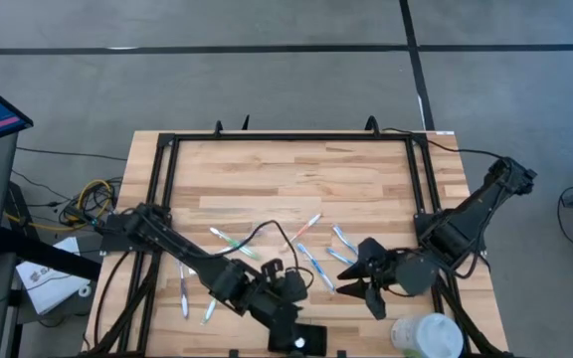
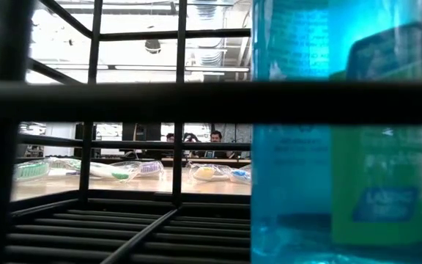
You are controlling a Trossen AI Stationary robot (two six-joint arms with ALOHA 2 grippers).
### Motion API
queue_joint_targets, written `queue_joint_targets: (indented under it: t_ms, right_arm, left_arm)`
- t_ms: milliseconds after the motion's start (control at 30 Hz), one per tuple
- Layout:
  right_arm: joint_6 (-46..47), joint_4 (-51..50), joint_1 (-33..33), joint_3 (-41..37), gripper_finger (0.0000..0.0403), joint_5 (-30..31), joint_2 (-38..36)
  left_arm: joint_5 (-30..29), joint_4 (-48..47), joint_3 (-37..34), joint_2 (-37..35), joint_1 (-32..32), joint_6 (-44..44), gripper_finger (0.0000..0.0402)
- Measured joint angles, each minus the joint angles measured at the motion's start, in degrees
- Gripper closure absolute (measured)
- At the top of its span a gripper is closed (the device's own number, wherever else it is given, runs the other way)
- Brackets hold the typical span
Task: Pick & Place toothbrushing station
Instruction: Put the blue mouthwash into the black mesh organizer
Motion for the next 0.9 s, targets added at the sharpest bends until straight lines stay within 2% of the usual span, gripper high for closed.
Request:
queue_joint_targets:
  t_ms: [167, 300, 400, 600, 767, 900]
  right_arm:
    - [-4.96, 4.6, -5.16, 0.0, 0.0242, -4.29, 0.0]
    - [-6.57, 6.17, -8.95, 0.0, 0.0242, -4.36, 0.0]
    - [-7.79, 6.25, -11.32, 0.0, 0.0242, -4.43, 0.0]
    - [-8.26, 6.47, -16.74, 0.0, 0.0242, -4.49, 0.0]
    - [-8.25, 8.36, -20.69, 0.0, 0.0242, -5.78, 0.0]
    - [-8.22, 9.31, -23.38, 0.0, 0.0242, -5.85, 0.0]
  left_arm:
    - [-0.58, -7.77, -0.34, -1.59, -0.12, -2.26, 0.0286]
    - [-0.52, -8.37, -6.83, -5.42, -0.83, -3.35, 0.0294]
    - [-0.29, -7.92, -14.94, -10.81, -1.16, -5.57, 0.0304]
    - [1.99, -3.63, -35.74, -25.69, -1.64, -12.67, 0.0322]
    - [4.9, -1.31, -52.33, -39.04, -1.07, -23.18, 0.0341]
    - [6.05, -0.95, -62.78, -47.99, -1.05, -32.83, 0.0356]
